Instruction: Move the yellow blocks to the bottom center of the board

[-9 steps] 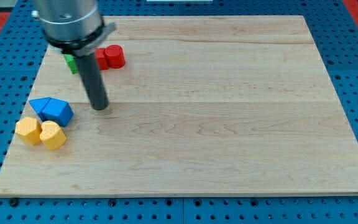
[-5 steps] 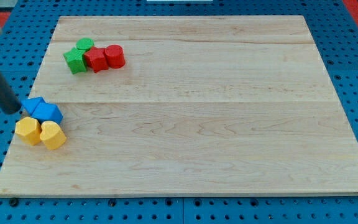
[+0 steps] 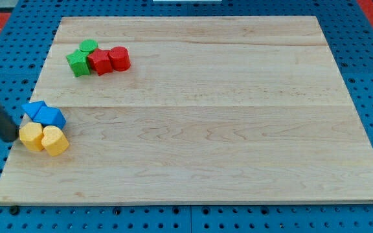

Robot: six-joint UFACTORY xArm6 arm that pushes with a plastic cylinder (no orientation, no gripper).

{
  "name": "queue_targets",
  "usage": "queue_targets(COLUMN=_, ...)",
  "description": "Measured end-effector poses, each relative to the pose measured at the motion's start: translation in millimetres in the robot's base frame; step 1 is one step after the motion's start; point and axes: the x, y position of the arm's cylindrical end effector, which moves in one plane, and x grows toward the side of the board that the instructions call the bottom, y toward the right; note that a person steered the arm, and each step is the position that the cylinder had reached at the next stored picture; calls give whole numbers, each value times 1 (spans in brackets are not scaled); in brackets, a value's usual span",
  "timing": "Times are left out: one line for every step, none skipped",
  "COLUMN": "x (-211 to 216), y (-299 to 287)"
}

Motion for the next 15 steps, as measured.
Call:
queue_targets(x=-1, y=65)
queue_targets(x=0, y=134)
queue_targets(x=11, y=194)
queue_targets(x=16, y=200)
queue_targets(x=19, y=133)
queue_targets(x=105, y=119)
queue_targets(x=107, y=146)
queue_targets(x=108, y=256)
queue_targets(x=105, y=283)
queue_targets(x=97, y=274)
queue_targets(x=87, y=251)
queue_targets(x=79, y=226)
queue_targets(x=72, y=236)
queue_targets(x=107, y=194)
queue_targets(x=76, y=150)
